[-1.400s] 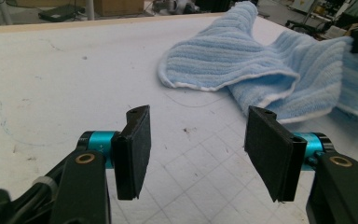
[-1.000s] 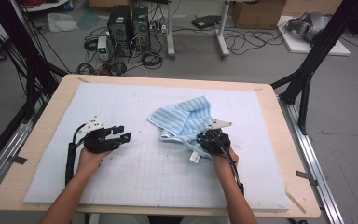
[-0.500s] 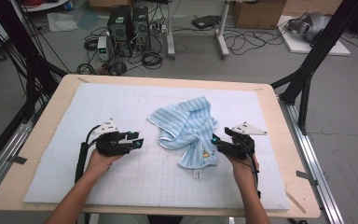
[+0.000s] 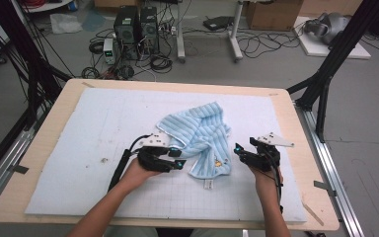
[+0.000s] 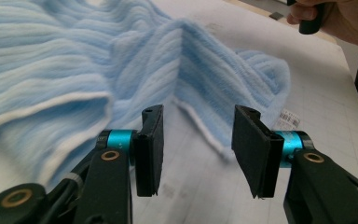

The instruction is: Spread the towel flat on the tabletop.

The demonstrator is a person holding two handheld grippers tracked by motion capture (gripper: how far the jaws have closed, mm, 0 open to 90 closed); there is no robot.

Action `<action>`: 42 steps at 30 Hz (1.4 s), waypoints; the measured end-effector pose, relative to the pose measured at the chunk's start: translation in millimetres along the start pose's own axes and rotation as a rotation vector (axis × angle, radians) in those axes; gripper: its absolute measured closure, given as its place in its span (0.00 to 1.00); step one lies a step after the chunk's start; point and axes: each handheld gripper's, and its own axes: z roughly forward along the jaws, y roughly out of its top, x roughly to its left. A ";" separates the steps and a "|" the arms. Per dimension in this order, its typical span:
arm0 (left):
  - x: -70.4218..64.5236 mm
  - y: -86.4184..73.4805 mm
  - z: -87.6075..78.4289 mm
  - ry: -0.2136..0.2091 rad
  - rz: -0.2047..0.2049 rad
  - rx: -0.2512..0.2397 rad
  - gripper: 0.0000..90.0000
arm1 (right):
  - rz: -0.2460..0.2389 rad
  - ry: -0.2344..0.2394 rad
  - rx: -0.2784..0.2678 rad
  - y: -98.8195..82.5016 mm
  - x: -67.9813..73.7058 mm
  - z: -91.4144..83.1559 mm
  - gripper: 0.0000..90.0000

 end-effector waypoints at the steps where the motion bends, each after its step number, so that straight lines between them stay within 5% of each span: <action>1: 0.0 0.0 0.0 0.000 0.000 0.000 0.59 | 0.000 0.000 0.000 0.0 0.0 0.0 0.40; 6: -9.0 3.0 28.7 0.007 0.031 0.081 0.59 | 0.009 -0.004 -0.007 -0.3 -1.3 -1.9 0.40; 9: -16.0 3.7 42.6 0.078 0.097 0.178 0.60 | 0.012 -0.006 -0.005 -2.1 -3.6 -2.0 0.40; 11: -23.2 7.6 48.8 0.110 0.148 0.197 0.66 | 0.017 -0.006 -0.005 -2.4 -3.8 -1.8 0.40; 15: -24.6 8.8 49.7 0.099 0.154 0.202 0.92 | 0.014 -0.005 -0.002 -2.4 -3.2 -1.4 0.40; 19: -18.3 7.4 42.5 0.110 0.092 0.176 0.98 | 0.012 -0.003 -0.002 -3.2 -2.6 -1.5 0.40; 22: -4.9 3.8 21.4 0.149 0.026 0.123 0.98 | 0.016 -0.003 0.005 -4.3 -2.2 -1.7 0.40; 27: 3.3 -1.7 -7.5 0.181 0.007 0.078 0.98 | 0.012 -0.005 0.006 -5.1 -2.7 -1.5 0.40; 36: 25.2 -25.2 -81.5 0.311 -0.062 -0.038 0.98 | 0.002 0.004 0.025 -6.7 1.7 3.7 0.40; 42: 36.7 -40.9 -110.7 0.370 -0.103 -0.071 0.98 | -0.010 0.022 0.046 -7.3 9.4 10.5 0.41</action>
